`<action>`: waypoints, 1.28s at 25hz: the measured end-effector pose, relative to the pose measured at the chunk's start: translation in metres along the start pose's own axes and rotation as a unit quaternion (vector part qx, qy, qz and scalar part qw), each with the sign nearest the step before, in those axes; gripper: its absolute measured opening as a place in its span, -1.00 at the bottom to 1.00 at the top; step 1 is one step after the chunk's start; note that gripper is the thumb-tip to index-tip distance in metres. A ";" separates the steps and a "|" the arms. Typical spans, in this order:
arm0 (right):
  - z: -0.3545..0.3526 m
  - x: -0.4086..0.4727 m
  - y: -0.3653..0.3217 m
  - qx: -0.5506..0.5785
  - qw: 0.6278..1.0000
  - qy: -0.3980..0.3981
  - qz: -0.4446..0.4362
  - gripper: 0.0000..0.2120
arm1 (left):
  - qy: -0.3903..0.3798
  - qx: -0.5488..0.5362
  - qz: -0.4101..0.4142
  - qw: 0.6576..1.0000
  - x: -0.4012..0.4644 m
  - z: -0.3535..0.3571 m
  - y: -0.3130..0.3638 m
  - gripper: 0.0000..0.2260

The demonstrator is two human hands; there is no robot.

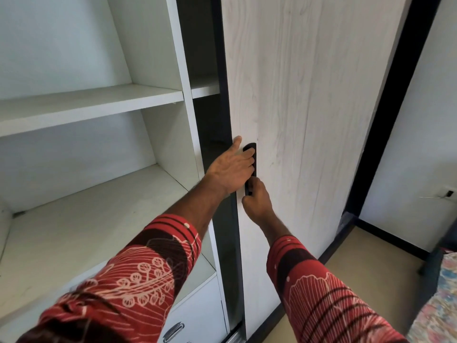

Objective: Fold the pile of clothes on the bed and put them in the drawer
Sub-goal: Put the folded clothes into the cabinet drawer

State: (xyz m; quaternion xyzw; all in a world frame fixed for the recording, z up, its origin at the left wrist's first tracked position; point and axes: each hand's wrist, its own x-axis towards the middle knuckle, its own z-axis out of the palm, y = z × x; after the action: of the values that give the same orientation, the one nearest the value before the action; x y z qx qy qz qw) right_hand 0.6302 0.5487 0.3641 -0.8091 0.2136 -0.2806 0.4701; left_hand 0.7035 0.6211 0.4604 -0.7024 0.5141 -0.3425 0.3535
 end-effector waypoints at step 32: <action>0.162 -0.184 -0.110 0.010 0.996 -0.085 -0.033 -0.55 | -0.107 -0.053 -0.043 0.992 -0.334 -0.001 -0.043 -0.52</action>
State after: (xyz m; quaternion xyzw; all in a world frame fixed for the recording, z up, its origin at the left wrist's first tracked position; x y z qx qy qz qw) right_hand 0.6071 0.8162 0.3499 -0.8321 0.1430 -0.2280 0.4849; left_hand 0.6444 0.9530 0.4582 -0.7740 0.4606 -0.2525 0.3534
